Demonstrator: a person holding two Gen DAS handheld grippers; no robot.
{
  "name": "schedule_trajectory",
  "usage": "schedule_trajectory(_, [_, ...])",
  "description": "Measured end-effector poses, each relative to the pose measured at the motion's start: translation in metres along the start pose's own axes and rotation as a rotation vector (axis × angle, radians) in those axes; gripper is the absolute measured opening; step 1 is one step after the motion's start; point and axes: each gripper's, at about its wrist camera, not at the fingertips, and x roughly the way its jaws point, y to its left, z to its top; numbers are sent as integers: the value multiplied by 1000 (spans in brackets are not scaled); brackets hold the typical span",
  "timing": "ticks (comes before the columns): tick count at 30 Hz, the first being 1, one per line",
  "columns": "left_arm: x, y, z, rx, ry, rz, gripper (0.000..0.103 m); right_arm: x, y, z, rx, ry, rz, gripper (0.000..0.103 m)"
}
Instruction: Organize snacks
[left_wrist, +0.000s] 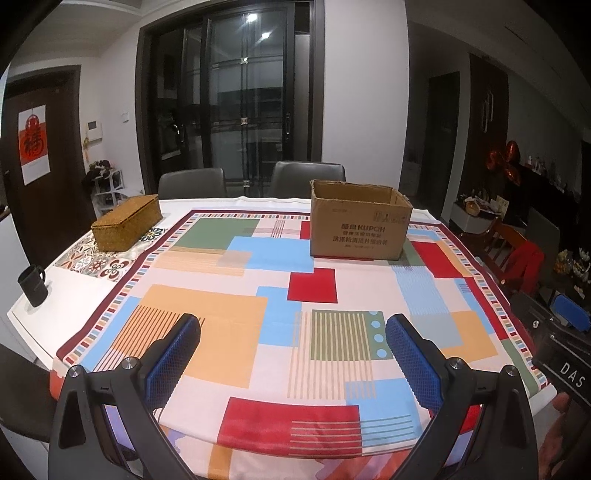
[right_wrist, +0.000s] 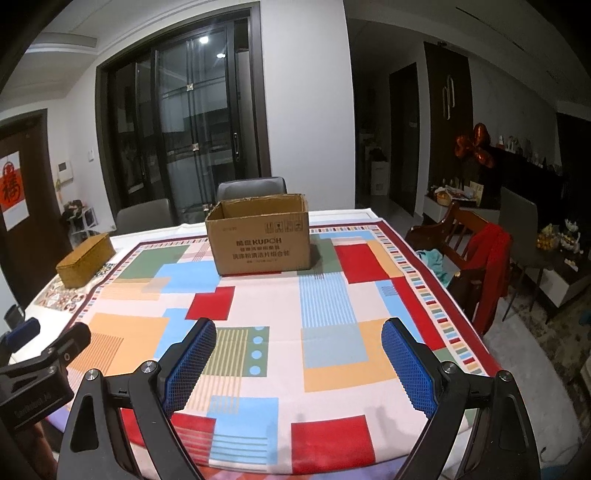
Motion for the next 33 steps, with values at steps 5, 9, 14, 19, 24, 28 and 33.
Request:
schedule_trajectory(5, [-2,1,-1,-3,-4,3,102,-1,0,0,-8,-5,0,92])
schedule_trajectory(9, [-3,2,0,-4,2,3,102,-1,0,0,-5,-2,-1,92])
schedule_trajectory(14, [-2,4,0,-5,1,2,102,-2,-1,0,-6,-3,-1,92])
schedule_trajectory(19, [-3,4,0,-6,1,1,102,-2,-1,0,-5,-3,-2,92])
schedule_trajectory(24, [-2,5,0,-5,4,0,102,-2,-1,0,-6,-2,-1,92])
schedule_trajectory(28, [-2,4,1,-5,3,0,102,-2,-1,0,-6,-4,-1,92])
schedule_trajectory(33, [-2,4,0,-4,5,0,102,-2,-1,0,-5,-3,-1,92])
